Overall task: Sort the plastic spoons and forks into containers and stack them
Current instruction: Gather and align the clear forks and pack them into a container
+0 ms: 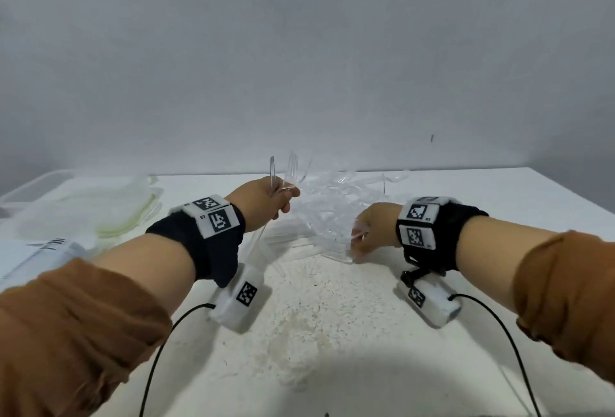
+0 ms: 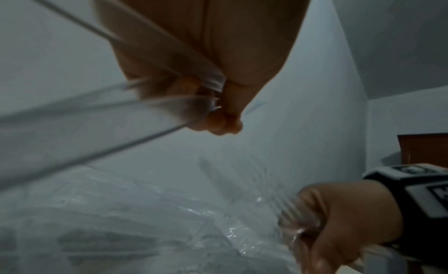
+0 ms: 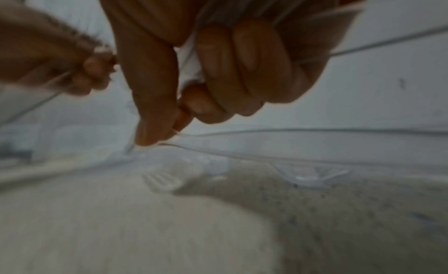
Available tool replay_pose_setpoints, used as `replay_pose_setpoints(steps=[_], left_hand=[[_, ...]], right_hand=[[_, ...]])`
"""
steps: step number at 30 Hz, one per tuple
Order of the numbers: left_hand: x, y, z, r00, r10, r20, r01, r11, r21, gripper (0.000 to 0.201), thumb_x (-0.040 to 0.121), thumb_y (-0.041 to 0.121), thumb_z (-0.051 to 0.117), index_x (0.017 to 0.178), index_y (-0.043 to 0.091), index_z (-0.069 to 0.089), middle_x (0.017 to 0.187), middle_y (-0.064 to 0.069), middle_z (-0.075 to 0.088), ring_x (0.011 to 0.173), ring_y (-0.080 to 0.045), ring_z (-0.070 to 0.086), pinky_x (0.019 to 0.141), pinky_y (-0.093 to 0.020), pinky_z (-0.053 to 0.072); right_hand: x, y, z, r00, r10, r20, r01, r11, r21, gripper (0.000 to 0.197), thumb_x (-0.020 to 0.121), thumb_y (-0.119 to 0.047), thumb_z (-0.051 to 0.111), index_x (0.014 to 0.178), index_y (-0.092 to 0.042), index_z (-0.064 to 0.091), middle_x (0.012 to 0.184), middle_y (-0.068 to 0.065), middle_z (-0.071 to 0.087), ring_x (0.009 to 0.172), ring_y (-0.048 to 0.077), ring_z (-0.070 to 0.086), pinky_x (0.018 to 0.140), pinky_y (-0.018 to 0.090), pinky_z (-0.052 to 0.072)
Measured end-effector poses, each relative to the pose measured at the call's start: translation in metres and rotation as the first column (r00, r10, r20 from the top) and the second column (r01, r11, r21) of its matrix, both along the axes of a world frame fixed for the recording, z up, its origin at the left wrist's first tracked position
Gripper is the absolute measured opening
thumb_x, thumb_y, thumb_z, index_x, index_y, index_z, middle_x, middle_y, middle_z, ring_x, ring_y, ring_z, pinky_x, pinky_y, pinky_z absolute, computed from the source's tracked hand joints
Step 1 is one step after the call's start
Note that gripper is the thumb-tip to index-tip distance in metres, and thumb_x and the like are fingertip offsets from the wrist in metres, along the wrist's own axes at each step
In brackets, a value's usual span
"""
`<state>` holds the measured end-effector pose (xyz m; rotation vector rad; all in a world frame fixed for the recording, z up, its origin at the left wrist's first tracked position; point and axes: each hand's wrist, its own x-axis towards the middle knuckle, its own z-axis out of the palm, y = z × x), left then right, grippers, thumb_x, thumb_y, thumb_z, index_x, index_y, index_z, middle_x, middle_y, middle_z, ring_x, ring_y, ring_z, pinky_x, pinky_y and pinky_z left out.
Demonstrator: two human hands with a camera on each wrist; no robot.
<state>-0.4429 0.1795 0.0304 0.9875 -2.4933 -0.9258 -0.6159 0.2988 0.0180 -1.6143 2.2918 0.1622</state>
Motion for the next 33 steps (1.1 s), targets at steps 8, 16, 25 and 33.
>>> replay_pose_setpoints(steps=[8,16,25,33], left_hand=[[-0.045,0.007,0.004,0.985,-0.016,0.172,0.034,0.995,-0.098,0.018,0.089,0.033,0.054,0.087,0.015,0.054,0.081,0.001,0.054,0.073,-0.016,0.047,0.063,-0.024,0.033],[-0.105,0.040,-0.012,0.770,-0.197,0.606,0.404,0.886,-0.226,0.012,0.093,0.033,0.050,0.100,0.024,0.057,0.101,0.001,0.051,0.093,-0.015,0.049,0.066,-0.015,0.033],[-0.125,0.045,-0.026,0.673,-0.199,0.713,0.526,0.806,-0.272,0.038,0.087,0.031,0.062,0.120,0.013,0.056,0.122,0.002,0.061,0.112,-0.017,0.056,0.091,-0.024,0.042],[-0.127,0.046,-0.031,0.660,-0.154,0.736,0.497,0.823,-0.274,0.019,0.088,0.030,0.058,0.101,0.016,0.060,0.091,0.002,0.054,0.085,-0.016,0.049,0.070,-0.022,0.036]], right_hand=[[-0.047,0.042,0.027,0.730,-0.146,0.668,0.511,0.765,-0.391,0.010,0.086,-0.019,0.065,0.077,-0.020,0.061,0.068,-0.006,0.070,0.059,0.010,0.046,0.048,0.019,0.033],[-0.056,0.065,0.021,0.656,-0.185,0.732,0.695,0.526,-0.489,0.013,0.086,-0.028,0.066,0.082,-0.018,0.060,0.065,-0.004,0.055,0.054,0.008,0.053,0.047,0.020,0.035],[-0.058,0.076,0.015,0.639,-0.222,0.737,0.709,0.541,-0.452,0.014,0.089,-0.027,0.060,0.081,-0.019,0.053,0.062,-0.001,0.047,0.046,0.012,0.039,0.044,0.021,0.030],[-0.063,0.071,0.012,0.676,-0.339,0.654,0.680,0.630,-0.377,0.036,0.087,-0.028,0.063,0.061,-0.016,0.042,0.053,0.001,0.042,0.043,0.014,0.036,0.045,0.021,0.031]])
